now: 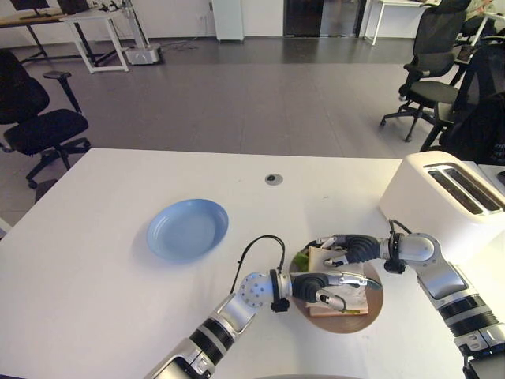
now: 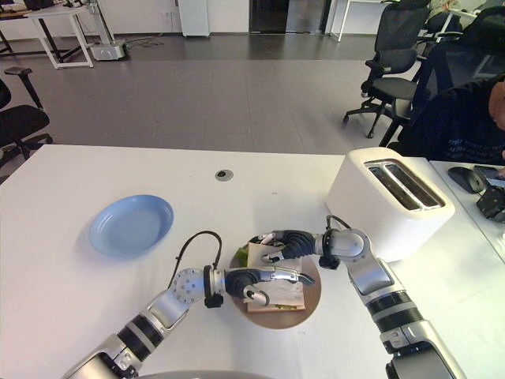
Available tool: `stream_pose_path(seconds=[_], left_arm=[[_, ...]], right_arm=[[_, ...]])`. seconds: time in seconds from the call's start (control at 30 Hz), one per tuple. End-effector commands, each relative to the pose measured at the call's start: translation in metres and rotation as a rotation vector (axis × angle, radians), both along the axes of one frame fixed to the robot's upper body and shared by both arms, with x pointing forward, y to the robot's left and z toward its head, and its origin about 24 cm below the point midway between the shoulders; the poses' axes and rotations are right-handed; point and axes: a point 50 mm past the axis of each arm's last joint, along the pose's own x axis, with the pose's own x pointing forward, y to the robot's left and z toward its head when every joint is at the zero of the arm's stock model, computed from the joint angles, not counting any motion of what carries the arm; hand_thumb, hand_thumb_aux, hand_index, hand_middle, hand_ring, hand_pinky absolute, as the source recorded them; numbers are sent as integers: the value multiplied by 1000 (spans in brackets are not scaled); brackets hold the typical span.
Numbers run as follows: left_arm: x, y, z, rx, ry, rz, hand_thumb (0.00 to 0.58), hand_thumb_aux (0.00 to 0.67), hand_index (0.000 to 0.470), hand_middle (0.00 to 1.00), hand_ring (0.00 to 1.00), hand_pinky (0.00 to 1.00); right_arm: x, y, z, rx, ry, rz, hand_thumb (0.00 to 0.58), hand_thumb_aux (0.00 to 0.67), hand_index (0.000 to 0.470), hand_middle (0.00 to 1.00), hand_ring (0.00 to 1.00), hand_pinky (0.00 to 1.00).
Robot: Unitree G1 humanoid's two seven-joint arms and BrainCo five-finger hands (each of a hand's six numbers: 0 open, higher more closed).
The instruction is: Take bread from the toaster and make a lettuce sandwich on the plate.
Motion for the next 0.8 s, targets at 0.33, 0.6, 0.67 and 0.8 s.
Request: stream_pose_path(seconds=[0.33,0.6,0.67,0.8], left_arm=[[5,19,-60,298,214,40,0,0,0,0,0,0],[40,51,-5,132,-20,159,0,0,0,0,0,0],[41,50,22,-36,-37,169,0,0,0,1000,1000,1000],[40,55,68,-312,-34,128,580,670,470,1000,1000,1000]], right_arm=[[23,-11,118,584,-346,-174,0,0,0,0,0,0],[10,-9,109,567,-197,-110,0,0,0,0,0,0],[5,-4,104,559,-163,-71,337,236,166,1000,1000,1000],[-4,3,94,507,-109,-19,580,670,470,1000,1000,1000]])
